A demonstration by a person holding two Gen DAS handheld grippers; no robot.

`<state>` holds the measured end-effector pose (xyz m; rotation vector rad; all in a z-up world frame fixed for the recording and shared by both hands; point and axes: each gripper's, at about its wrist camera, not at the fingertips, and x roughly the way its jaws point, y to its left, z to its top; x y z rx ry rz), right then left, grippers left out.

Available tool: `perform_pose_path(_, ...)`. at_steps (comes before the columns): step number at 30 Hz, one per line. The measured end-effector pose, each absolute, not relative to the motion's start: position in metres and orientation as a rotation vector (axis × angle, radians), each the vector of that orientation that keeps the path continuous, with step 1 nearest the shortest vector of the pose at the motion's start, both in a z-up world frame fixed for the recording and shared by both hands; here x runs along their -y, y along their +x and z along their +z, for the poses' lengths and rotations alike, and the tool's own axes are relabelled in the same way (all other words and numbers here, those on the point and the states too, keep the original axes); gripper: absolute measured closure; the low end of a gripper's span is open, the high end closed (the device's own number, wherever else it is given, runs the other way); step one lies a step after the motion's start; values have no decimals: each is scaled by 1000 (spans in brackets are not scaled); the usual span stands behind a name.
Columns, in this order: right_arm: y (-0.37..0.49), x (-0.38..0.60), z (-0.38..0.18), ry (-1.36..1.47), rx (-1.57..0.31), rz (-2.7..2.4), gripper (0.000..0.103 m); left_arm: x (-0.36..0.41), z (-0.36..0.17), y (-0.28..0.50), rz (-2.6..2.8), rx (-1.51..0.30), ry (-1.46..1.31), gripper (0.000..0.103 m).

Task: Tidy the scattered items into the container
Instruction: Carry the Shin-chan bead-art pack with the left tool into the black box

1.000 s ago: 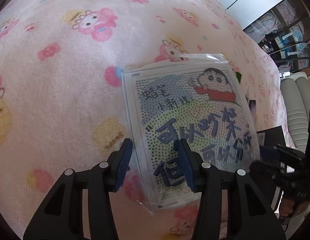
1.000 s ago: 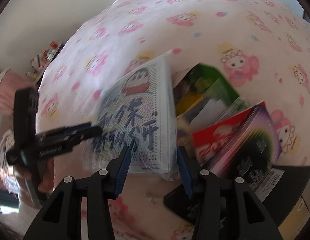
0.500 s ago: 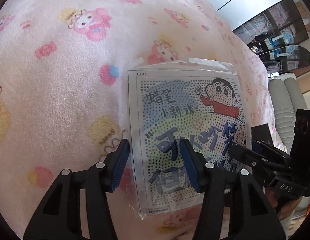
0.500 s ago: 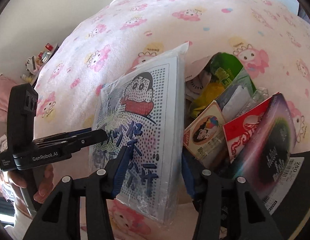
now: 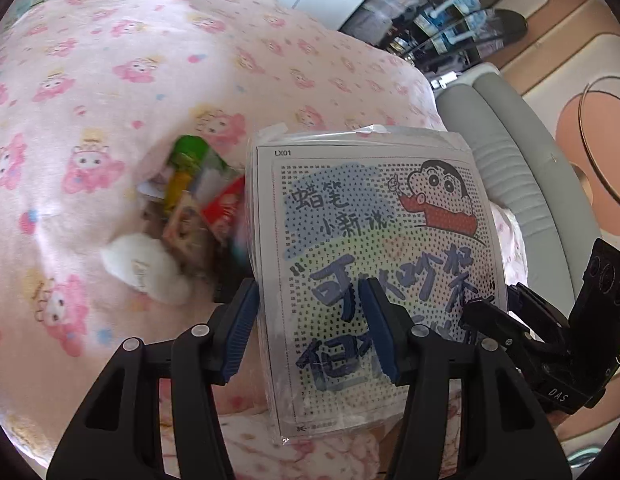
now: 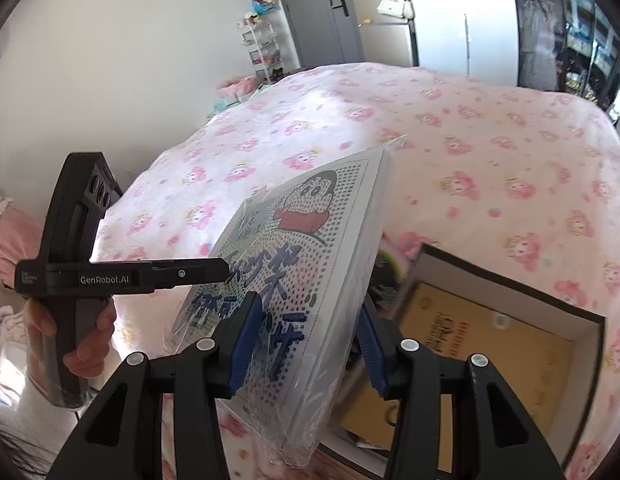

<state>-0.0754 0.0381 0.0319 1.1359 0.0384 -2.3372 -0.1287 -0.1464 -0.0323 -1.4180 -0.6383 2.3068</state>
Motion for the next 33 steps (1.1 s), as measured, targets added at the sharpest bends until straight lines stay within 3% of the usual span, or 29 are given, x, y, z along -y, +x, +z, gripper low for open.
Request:
perform_pose_path(9,-72,-182,0,1317,152,-2454,60,-5,-58,-148,2167,391,-1532,48)
perform_pose_path(14,-85,-225,-45,1427,201,-2444,60,-38,-90,-157,2157,256,-1649,48)
perform_pose_path(18,-90,-251,-82,1485,398,-2372,60,-54,-101,-140,2196,101,-1639,45)
perform_pose_path(23,-88,-243,-94,1513,371,-2329,59,-80,-115,-127,2092,76,-1661,49)
perform_pose_path(26,-87,-234,-107,1597,250,-2368,60,-86,-117,-122,2134,51,-1672,48)
perform_pose_path(29,-88,-237,-113,1632,301,-2351,60,-81,-120,-114,2170,13,-1717,47)
perform_pose_path(33,-85,-241,-99,1544,288,-2439,60,-66,-119,-104,2231,-5,-1760,40)
